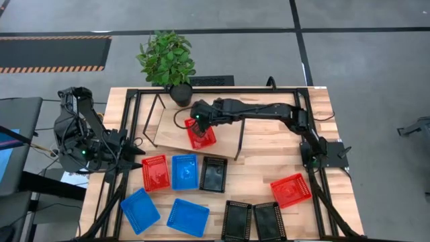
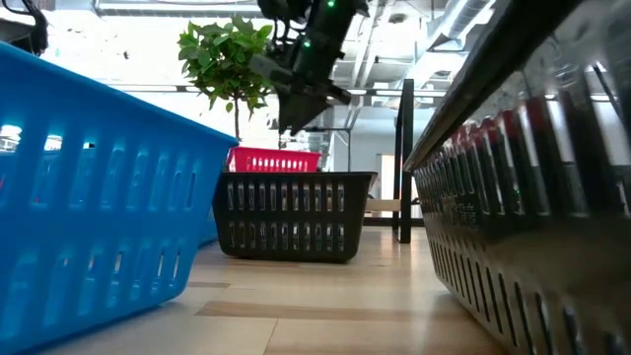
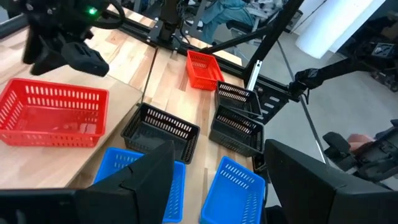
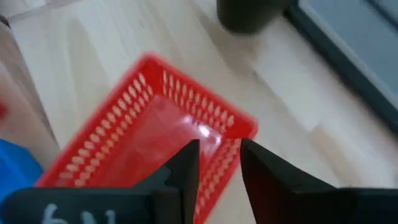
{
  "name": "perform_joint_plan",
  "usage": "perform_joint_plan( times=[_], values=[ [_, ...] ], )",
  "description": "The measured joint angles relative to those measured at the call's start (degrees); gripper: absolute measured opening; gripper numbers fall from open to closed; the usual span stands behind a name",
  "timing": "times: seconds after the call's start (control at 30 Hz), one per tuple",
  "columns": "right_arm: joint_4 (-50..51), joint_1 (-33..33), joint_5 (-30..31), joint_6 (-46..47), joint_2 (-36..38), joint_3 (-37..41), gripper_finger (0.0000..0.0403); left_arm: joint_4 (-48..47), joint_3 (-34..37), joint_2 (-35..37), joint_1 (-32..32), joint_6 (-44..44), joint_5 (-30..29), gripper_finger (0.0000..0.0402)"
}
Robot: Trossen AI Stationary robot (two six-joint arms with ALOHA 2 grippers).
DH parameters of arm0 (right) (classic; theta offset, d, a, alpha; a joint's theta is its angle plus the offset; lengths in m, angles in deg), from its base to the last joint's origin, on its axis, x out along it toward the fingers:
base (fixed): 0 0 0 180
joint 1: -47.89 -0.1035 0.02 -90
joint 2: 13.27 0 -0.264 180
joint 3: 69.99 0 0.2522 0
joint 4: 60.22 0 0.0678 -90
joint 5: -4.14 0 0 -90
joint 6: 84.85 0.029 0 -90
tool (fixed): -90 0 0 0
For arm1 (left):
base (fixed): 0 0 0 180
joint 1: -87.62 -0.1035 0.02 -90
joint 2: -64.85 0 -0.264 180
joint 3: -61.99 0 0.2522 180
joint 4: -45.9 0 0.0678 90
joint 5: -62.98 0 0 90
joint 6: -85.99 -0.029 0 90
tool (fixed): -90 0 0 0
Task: Stack baskets on shelf by color
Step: Put the center red basket on the shelf, then stack the left red basket on top of the other red basket on the shelf
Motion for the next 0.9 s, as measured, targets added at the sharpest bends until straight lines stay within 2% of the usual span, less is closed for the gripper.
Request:
perform_joint_plan(
  times=[0.37,0.67,0.9],
  values=[
    [0.7,2.1,-0.9,-0.6,-3.5,0.4,0.0068,-0.8,0.0,0.0,0.0,0.1,0.0,0.0237],
    [8.5,2.6,-0.3,5.6,-4.8,0.6,0.0046,-0.9,0.0,0.0,0.0,0.1,-0.1,0.0237],
    [8.5,1.4,-0.5,5.7,-4.5,-0.2,0.0030,-0.9,0.0,0.0,0.0,0.1,-0.2,0.0237]
  ],
)
